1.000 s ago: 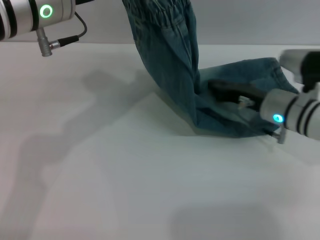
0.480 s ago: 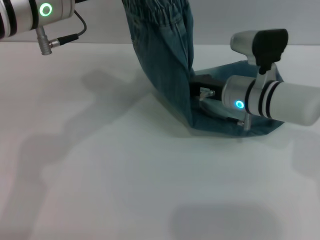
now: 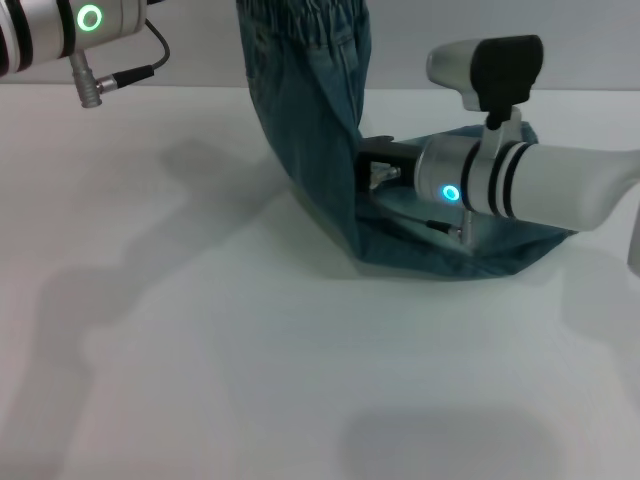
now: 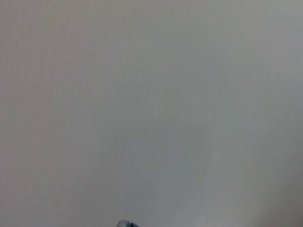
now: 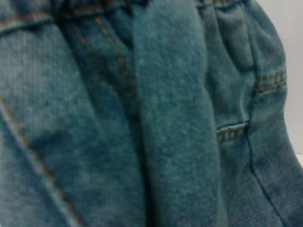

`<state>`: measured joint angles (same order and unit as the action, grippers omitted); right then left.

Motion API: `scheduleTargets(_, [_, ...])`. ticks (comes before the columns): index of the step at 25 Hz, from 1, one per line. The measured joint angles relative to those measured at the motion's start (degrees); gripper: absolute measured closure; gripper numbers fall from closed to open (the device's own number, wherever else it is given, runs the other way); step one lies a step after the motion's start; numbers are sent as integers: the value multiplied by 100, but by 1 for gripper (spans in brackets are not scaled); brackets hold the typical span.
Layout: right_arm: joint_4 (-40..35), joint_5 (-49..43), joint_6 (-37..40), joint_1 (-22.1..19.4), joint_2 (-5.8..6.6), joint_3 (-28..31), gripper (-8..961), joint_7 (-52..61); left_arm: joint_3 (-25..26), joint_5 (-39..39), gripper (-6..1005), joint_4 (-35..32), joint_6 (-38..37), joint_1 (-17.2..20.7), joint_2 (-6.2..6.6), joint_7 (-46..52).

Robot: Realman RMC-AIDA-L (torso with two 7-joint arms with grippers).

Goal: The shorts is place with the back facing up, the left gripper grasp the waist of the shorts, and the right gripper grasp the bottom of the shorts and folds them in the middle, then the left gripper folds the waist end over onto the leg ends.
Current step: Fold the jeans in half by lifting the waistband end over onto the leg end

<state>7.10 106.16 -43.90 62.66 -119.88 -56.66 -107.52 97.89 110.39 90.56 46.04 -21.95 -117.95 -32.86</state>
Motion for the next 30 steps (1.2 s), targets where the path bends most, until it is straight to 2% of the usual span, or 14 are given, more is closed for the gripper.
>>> scheduleTargets(4, [245, -42, -53, 183, 0, 35, 953, -63, 10, 0, 940, -16, -35, -2, 0, -14])
scheduleTargets(6, [209, -99, -73, 80, -1, 104, 953, -131, 39, -2, 940, -25, -42, 0, 5, -47])
scheduleTargets(7, [-11, -115, -121, -176, 0, 153, 953, -141, 52, -9, 940, -26, -41, 4, 7, -63])
scheduleTargets(8, [-11, -115, -121, -176, 0, 153, 953, -141, 65, -11, 940, -28, -41, 13, 8, -74])
scheduleTargets(13, [-881, -95, -288, -1144, 7, 164, 953, 86, 76, -17, 940, -30, -35, 42, 9, -83])
scheduleTargets(18, [-1197, -87, -295, -1611, 35, 141, 953, 458, 75, -59, 940, -8, -26, 49, 9, -83])
scheduleTargets(22, [-968, -106, -309, -1512, 11, 88, 953, 646, 63, -79, 940, -16, -25, 15, 4, -86])
scheduleTargets(30, [-250, -237, -368, -866, 0, 116, 954, 647, 66, -365, 940, -25, -41, 6, 0, -275])
